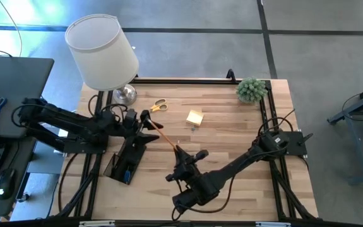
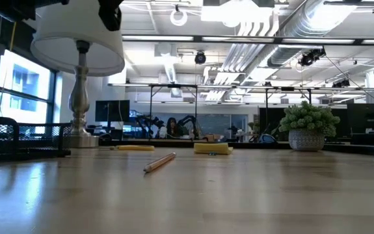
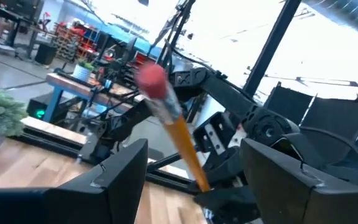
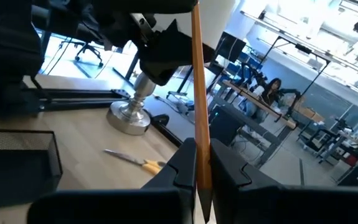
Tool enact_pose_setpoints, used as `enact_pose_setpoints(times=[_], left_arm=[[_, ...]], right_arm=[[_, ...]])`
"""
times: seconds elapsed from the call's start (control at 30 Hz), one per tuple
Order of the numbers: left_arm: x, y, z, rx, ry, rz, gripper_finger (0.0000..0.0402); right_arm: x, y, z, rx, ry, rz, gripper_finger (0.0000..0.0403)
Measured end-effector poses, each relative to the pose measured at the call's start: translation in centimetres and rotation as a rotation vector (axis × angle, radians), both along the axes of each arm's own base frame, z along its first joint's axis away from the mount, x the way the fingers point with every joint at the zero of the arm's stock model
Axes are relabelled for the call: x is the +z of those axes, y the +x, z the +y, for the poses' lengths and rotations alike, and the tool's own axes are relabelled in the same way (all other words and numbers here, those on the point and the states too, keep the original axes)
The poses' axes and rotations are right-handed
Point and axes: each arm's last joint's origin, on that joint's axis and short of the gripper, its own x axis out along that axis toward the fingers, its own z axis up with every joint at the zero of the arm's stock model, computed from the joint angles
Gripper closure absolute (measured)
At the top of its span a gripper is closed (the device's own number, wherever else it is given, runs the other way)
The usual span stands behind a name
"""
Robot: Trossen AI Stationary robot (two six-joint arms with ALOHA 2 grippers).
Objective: Pick and place office supplies into organizer
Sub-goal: Put the yellow pencil into the black desk organizer
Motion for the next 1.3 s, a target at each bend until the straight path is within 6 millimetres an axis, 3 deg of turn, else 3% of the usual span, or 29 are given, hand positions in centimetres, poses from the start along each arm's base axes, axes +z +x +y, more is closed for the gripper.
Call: enact_pose_setpoints(times=[0.23, 0.33, 0.47, 0.7, 1.3], left_arm=[[0.0, 0.3, 0.1, 0.031, -0.009, -0.033, 0.0159], [0.2, 0.3, 0.1, 0.044, -0.007, -0.046, 0.0178], [0.2, 0.3, 0.1, 0.05, 0.013, -0.045, 0.0237], [0.2, 0.3, 0.0, 0.039, 0.086, -0.041, 0.0384], [-2.2, 0.6, 0.0, 0.023, 0.22, 0.199, 0.0398]], right_arm=[[0.0, 0.0, -0.1, 0.001, 0.0, 0.01, 0.0394], [-0.1, 0.0, -0.2, 0.005, 0.017, 0.018, 0.0394], [-0.2, 0.0, -0.5, 0.001, 0.024, 0.02, 0.0393], [-0.3, 0.1, -0.7, 0.003, 0.044, 0.036, 0.0389], [-1.3, 1.8, -4.1, 0.022, 0.286, 0.215, 0.0346]])
